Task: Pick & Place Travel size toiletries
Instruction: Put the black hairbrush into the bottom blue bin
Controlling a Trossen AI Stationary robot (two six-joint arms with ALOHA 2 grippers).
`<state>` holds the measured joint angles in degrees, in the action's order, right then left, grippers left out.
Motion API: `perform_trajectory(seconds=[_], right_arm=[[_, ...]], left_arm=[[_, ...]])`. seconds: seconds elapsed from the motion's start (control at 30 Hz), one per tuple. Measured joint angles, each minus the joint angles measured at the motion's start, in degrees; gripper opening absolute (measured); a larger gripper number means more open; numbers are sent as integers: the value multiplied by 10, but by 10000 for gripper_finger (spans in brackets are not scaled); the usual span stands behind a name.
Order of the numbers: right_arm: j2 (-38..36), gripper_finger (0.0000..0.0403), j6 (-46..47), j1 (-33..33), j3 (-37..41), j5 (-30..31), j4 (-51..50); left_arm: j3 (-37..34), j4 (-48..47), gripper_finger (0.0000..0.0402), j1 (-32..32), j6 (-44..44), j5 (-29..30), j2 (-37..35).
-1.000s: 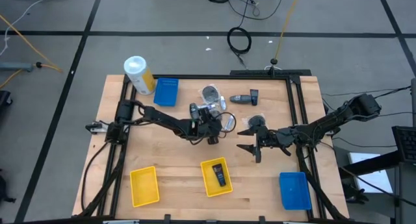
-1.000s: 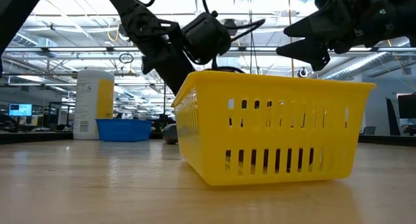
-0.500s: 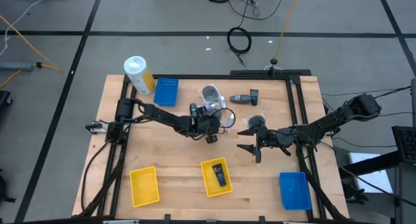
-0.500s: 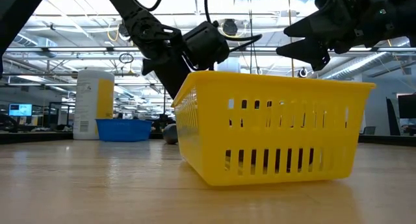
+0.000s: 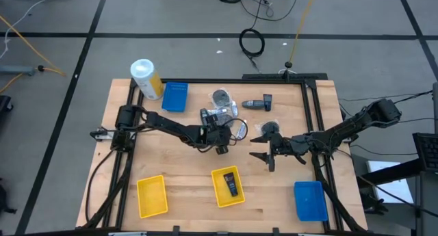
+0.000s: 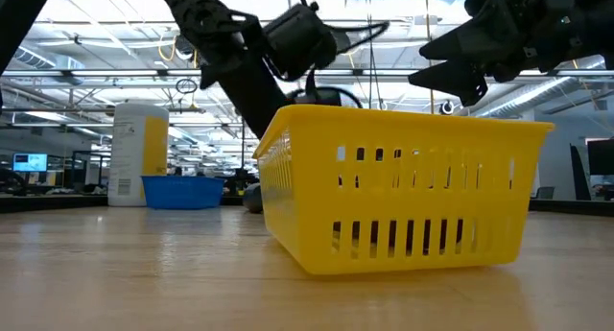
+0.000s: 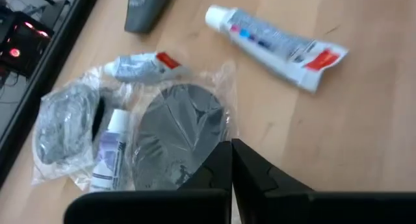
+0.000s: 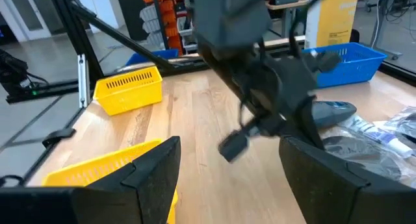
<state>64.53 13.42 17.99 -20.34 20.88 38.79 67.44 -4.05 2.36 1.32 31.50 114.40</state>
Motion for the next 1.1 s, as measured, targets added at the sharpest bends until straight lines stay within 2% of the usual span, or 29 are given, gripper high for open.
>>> perform_trajectory(seconds=[0.2,0.37,0.47,0.6,0.7,0.8,0.93,1.1], right_arm=[[15,254,-26,2,0,0,-22],[37,254,-26,0,0,0,11],[38,254,-26,0,0,0,23],[37,254,-26,0,0,0,37],[37,254,-26,0,0,0,37],[37,254,-26,0,0,0,34],[37,254,-26,0,0,0,32],[37,254,-24,0,0,0,32]], left_arm=[[1,-7,4,17,11,-22,-41],[0,12,21,5,2,-60,-28],[0,23,64,-14,3,-72,-8],[0,65,143,-44,10,-95,16],[0,63,193,-61,24,-91,31],[0,64,221,-71,44,-60,40],[0,73,214,-73,22,-49,45],[1,72,140,-74,16,-67,53]])
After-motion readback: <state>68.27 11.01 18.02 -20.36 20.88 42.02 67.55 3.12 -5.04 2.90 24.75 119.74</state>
